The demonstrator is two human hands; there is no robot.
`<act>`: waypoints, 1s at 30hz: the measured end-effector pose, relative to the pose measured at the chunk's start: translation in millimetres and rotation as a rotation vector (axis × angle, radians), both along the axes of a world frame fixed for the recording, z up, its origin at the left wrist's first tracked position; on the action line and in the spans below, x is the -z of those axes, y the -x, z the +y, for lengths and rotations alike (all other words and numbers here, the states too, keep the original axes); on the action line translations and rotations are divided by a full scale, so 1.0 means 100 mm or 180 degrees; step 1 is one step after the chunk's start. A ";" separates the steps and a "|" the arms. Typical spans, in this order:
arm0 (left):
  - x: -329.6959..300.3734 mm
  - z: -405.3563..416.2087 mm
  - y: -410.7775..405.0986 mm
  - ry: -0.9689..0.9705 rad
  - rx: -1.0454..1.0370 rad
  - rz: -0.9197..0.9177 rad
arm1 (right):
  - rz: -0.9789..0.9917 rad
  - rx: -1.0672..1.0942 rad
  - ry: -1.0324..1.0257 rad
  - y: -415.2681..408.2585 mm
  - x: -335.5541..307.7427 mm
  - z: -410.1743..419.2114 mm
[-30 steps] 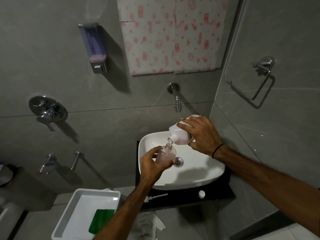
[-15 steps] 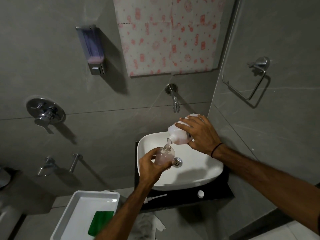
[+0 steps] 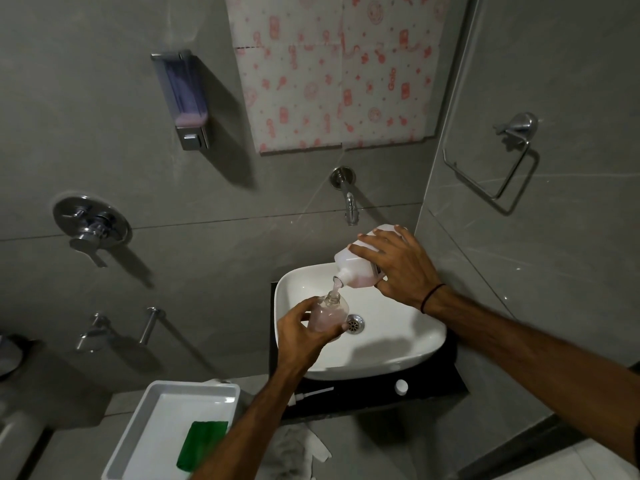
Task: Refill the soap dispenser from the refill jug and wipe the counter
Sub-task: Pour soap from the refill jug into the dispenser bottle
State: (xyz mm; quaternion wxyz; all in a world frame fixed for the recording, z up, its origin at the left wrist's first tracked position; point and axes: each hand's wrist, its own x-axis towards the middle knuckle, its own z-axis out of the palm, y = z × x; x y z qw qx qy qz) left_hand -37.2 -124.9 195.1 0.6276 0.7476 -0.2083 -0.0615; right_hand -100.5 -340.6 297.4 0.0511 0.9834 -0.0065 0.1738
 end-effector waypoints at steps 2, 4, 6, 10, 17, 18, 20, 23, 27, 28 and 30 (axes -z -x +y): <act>0.00 0.00 0.00 0.0000 -0.0008 -0.0005 | -0.0003 0.0006 0.0007 0.00 0.00 0.00; -0.01 0.00 0.00 -0.0002 -0.0010 -0.0018 | -0.0001 0.0006 0.0018 0.00 0.00 0.00; -0.02 0.01 0.01 0.0017 0.0015 -0.0021 | 0.0005 0.0009 0.0037 0.00 0.00 0.00; -0.03 0.02 0.01 0.0048 0.0025 -0.0011 | 0.0029 0.0047 0.0089 0.01 0.00 0.01; -0.07 0.02 0.03 0.0030 0.0040 -0.0030 | -0.0085 -0.0005 0.0151 0.00 -0.02 0.00; -0.07 0.02 0.03 0.0022 0.0043 -0.0040 | -0.0109 -0.0014 0.0165 0.00 -0.02 0.00; -0.07 0.03 0.04 0.0037 0.0041 -0.0037 | -0.0147 -0.0030 0.0188 0.00 -0.03 0.00; -0.07 0.03 0.05 0.0081 0.0034 0.0015 | -0.0187 -0.0051 0.0187 -0.01 -0.03 -0.01; -0.08 0.04 0.06 0.0098 0.0034 0.0038 | -0.0187 -0.0076 0.0161 -0.02 -0.02 -0.02; -0.08 0.05 0.06 0.0103 0.0033 0.0044 | -0.0181 -0.0069 0.0166 -0.02 -0.02 -0.02; -0.08 0.05 0.06 0.0116 0.0038 0.0057 | -0.0160 -0.0060 0.0171 -0.02 -0.02 -0.02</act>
